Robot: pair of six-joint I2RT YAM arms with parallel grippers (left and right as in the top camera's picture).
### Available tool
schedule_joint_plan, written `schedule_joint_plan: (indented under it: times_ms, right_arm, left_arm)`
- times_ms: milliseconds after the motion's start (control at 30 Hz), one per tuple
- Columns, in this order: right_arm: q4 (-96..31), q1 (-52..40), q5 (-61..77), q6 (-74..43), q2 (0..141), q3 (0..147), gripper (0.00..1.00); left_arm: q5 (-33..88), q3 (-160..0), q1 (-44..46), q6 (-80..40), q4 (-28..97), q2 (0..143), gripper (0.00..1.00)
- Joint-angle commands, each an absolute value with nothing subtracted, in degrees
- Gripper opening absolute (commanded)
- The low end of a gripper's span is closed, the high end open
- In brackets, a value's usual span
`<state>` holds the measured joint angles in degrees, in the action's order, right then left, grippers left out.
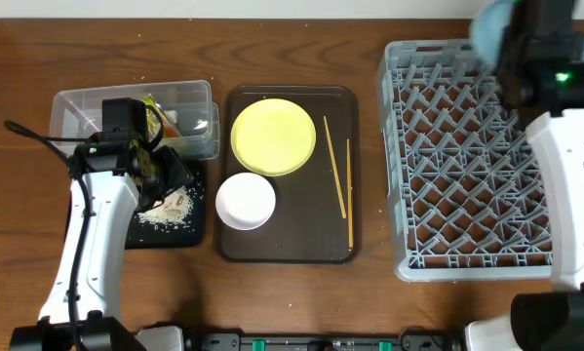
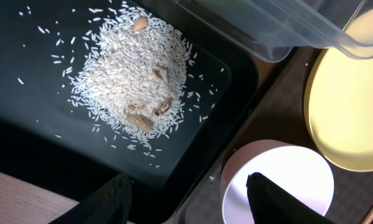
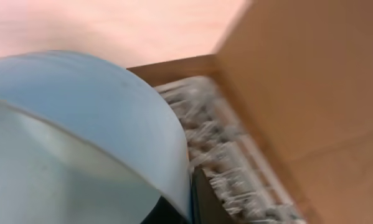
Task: Sort waste into correct bins and load items into the dishwasher rack
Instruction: 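Lift the light-blue bowl and carry it right over the dish rack, then lower the light-blue bowl into the rack's upper area and open the right gripper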
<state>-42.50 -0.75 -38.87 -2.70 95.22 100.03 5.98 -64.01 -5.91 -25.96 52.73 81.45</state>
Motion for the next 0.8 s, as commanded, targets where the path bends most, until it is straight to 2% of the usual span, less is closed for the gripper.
schedule_joint_plan:
  times_ms: [0,433,767]
  right_arm:
    - [-40.1,2.7,-47.5,1.1,97.5,100.1,0.02]
    - [-28.6,10.9,-75.1,3.5,111.2,100.1,0.01]
    - [-32.6,10.0,-67.6,0.4,114.5,100.1,0.01]
  left_arm:
    - [5.3,-64.2,-6.2,-26.7,52.9,80.8,0.63]
    - [5.3,-64.2,-6.2,-26.7,52.9,80.8,0.63]
    - [5.3,-64.2,-6.2,-26.7,52.6,80.9,0.62]
